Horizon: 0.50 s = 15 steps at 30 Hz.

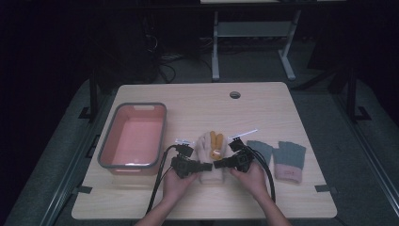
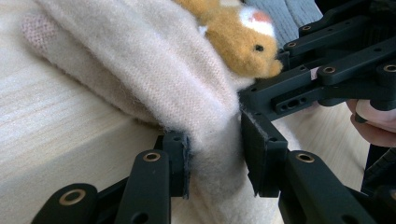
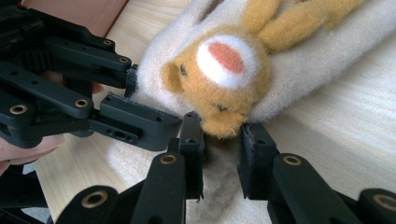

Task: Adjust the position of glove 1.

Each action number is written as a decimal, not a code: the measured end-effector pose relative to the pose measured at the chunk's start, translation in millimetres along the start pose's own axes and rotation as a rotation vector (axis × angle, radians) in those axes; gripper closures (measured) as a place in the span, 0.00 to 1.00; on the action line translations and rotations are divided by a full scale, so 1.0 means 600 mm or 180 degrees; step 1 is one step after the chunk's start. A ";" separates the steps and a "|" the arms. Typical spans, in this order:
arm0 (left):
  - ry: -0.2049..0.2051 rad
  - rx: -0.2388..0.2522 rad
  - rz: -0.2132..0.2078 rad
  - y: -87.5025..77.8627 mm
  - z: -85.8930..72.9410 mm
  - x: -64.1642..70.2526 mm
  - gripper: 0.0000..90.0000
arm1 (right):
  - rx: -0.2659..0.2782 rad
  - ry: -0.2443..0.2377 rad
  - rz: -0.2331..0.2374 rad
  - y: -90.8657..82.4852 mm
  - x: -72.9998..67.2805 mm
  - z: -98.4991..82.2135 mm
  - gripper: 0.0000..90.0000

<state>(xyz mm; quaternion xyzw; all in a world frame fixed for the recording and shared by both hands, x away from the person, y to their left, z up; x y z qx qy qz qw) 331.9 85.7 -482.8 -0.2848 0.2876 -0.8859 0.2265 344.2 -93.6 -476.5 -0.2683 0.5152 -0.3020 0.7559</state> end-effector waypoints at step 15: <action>0.0078 -0.0043 0.0007 -0.006 0.004 0.003 0.73 | 0.0037 -0.0033 0.0033 -0.006 -0.007 -0.003 0.83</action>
Point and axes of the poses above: each handheld gripper's, and its own axes: y roughly forward along the jaws, z roughly out of its top, x roughly to its right, the point moved 3 cm from there along y, roughly forward along the jaws, and after that the axes turned 15 degrees about y, right-handed, at the moved point
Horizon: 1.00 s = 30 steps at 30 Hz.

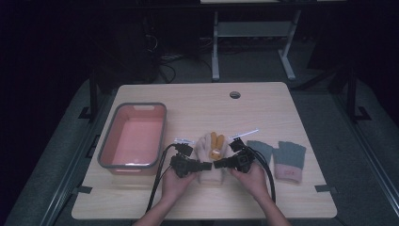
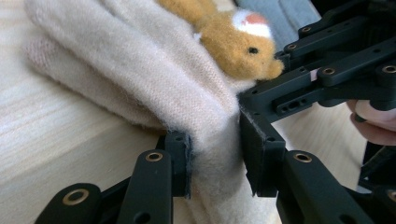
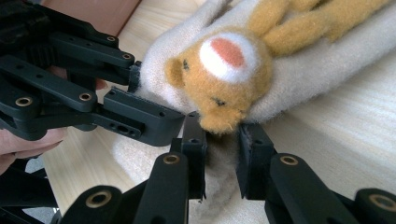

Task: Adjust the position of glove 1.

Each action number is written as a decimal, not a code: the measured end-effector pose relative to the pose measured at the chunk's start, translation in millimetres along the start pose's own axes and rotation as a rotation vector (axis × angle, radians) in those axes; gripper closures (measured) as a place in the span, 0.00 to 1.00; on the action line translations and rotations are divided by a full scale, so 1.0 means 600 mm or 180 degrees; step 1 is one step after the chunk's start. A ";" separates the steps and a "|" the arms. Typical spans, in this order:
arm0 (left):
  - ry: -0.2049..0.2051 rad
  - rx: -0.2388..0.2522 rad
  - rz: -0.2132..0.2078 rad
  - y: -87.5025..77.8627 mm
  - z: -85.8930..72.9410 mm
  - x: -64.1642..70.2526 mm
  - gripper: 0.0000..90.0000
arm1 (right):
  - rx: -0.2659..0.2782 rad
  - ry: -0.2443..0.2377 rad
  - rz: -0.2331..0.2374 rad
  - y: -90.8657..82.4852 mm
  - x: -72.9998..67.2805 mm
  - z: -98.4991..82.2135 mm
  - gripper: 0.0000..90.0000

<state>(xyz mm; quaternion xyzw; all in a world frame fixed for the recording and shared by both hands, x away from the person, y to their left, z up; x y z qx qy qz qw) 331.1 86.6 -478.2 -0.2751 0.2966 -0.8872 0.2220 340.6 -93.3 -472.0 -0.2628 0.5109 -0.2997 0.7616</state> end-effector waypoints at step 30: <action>-0.0104 0.0200 -0.0191 -0.018 0.006 -0.006 0.77 | 0.0097 0.0134 0.0204 -0.007 -0.005 0.001 0.84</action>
Point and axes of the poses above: each handheld gripper's, and its own axes: y roughly forward along the jaws, z roughly out of its top, x roughly to its right, the point moved 3 cm from there along y, roughly forward along the jaws, and after that the axes turned 15 degrees about y, right-handed, at the moved point
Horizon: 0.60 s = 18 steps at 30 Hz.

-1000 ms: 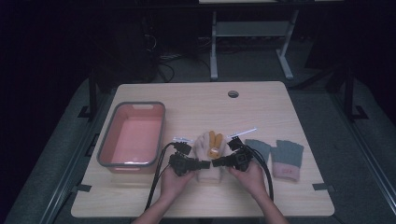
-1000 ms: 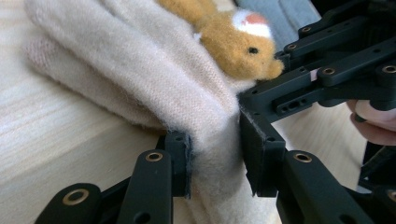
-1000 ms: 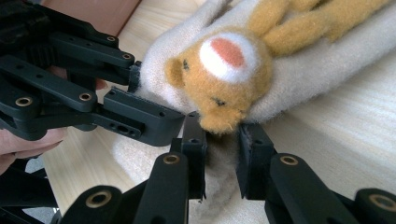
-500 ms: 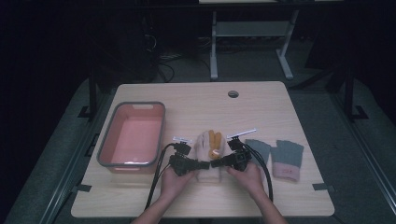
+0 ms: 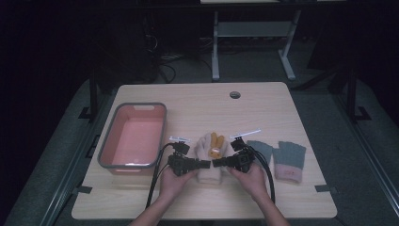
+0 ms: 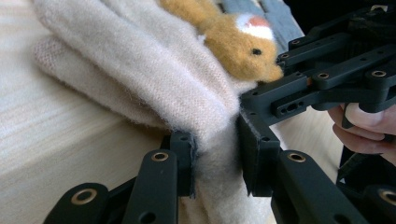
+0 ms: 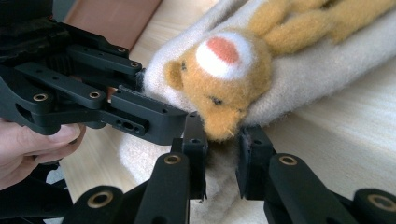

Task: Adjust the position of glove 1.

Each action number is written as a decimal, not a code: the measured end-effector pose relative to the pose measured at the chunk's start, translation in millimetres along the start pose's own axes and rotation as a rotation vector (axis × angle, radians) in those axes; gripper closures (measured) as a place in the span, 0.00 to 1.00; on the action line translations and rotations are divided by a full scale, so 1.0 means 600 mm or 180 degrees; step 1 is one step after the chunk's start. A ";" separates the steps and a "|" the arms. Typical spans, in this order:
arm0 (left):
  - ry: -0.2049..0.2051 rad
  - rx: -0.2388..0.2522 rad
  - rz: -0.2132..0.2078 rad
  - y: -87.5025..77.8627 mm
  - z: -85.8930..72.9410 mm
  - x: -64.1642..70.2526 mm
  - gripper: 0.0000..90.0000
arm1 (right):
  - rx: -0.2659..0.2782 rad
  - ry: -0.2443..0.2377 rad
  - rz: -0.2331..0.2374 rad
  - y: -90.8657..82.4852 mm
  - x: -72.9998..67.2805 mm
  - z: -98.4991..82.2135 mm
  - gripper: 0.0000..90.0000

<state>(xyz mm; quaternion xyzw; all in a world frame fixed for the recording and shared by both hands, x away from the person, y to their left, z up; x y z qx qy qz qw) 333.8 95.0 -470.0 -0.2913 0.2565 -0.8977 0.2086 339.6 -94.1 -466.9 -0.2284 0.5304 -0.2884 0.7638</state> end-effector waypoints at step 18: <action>0.0132 0.0234 -0.0043 -0.058 0.031 0.008 0.77 | 0.0237 -0.0154 0.0151 -0.027 -0.051 0.016 0.84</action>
Point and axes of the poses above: each handheld gripper's, and its own axes: y roughly forward along the jaws, z roughly out of its top, x roughly to its right, the point moved 3 cm from there along y, roughly forward along the jaws, and after that the axes turned 15 degrees about y, right-handed, at the moved point
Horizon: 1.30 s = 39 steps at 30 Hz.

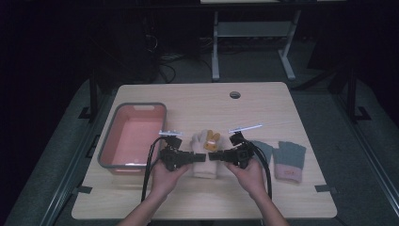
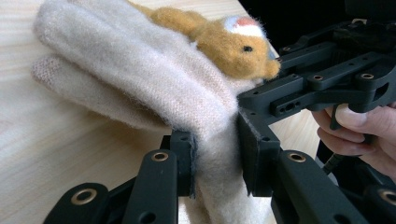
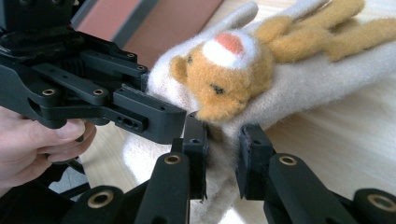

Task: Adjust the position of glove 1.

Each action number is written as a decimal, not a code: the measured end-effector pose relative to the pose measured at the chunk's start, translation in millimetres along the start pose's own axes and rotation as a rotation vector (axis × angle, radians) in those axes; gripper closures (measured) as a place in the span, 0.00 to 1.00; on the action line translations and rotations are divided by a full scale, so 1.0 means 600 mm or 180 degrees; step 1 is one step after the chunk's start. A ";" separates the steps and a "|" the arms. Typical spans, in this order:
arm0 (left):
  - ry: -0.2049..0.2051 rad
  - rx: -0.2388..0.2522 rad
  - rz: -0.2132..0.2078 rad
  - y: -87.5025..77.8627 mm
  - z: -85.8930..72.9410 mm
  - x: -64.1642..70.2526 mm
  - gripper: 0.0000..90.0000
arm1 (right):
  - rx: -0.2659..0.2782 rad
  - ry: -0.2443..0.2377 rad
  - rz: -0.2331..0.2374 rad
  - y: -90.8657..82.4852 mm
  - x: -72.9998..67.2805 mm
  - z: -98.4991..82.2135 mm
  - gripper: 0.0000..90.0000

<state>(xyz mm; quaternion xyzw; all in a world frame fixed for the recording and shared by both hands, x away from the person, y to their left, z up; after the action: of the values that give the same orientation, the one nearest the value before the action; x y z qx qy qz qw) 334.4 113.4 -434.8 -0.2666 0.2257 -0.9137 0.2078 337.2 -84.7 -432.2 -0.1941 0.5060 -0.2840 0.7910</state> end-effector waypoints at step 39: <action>0.0043 0.0296 -0.0067 -0.106 0.060 -0.031 0.77 | 0.0192 -0.0221 0.0279 0.005 -0.092 0.073 0.84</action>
<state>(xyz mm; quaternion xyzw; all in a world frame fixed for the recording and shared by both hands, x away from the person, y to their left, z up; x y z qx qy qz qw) 353.2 163.3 -381.7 -0.2527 0.1816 -0.9271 0.2088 359.7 -45.9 -378.2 -0.1576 0.4774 -0.2573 0.8252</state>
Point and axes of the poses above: each handheld gripper's, and its own axes: y roughly forward along the jaws, z roughly out of its top, x roughly to its right, the point moved 3 cm from there along y, roughly forward along the jaws, and after that the axes turned 15 degrees about y, right-handed, at the moved point
